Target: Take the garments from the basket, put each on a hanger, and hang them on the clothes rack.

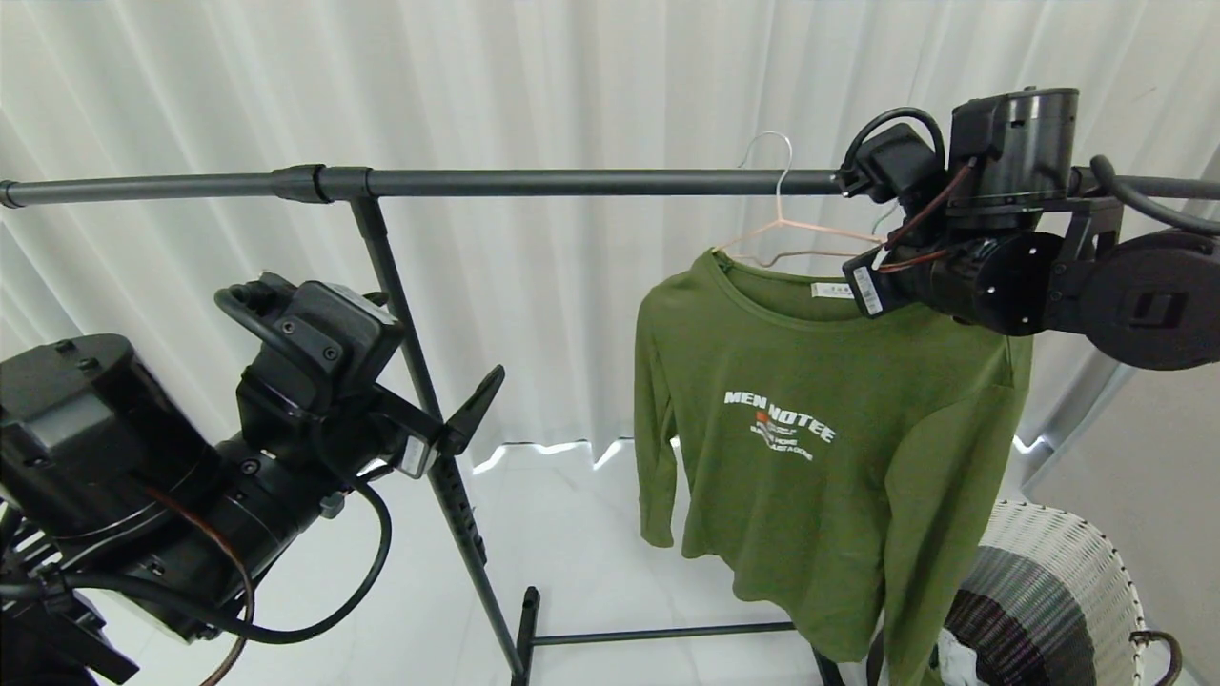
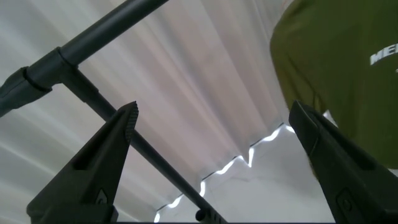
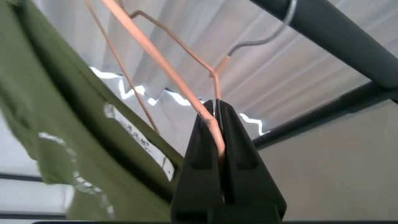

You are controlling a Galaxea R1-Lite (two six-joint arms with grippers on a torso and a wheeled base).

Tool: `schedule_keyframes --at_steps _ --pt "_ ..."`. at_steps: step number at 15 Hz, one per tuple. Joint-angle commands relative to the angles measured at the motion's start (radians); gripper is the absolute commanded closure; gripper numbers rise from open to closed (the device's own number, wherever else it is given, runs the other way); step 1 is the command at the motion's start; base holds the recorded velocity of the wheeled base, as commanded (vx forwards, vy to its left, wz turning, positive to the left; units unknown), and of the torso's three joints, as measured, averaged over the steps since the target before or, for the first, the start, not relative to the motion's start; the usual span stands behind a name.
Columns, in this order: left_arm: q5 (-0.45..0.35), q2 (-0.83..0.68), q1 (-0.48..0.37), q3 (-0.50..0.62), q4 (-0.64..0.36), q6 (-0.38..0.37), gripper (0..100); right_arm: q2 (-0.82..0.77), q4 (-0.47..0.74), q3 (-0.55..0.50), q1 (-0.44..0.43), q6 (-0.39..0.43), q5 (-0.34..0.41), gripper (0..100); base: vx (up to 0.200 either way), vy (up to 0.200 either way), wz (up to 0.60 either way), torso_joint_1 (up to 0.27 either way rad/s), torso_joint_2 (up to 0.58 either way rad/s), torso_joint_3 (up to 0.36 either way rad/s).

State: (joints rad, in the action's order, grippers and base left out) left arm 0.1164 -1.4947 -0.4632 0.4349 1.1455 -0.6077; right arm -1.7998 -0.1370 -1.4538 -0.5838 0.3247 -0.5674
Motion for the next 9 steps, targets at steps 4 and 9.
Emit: schedule_keyframes --at_steps 4,9 --pt "0.000 0.008 0.000 -0.012 0.000 0.002 0 -0.029 0.004 -0.013 -0.053 0.001 0.000 100 0.000 0.000 0.00 0.000 0.00 0.000" --pt "0.000 0.017 0.000 -0.013 0.000 0.002 0 -0.044 0.002 -0.010 -0.088 0.002 -0.031 100 0.000 0.000 0.00 0.000 0.00 0.000"
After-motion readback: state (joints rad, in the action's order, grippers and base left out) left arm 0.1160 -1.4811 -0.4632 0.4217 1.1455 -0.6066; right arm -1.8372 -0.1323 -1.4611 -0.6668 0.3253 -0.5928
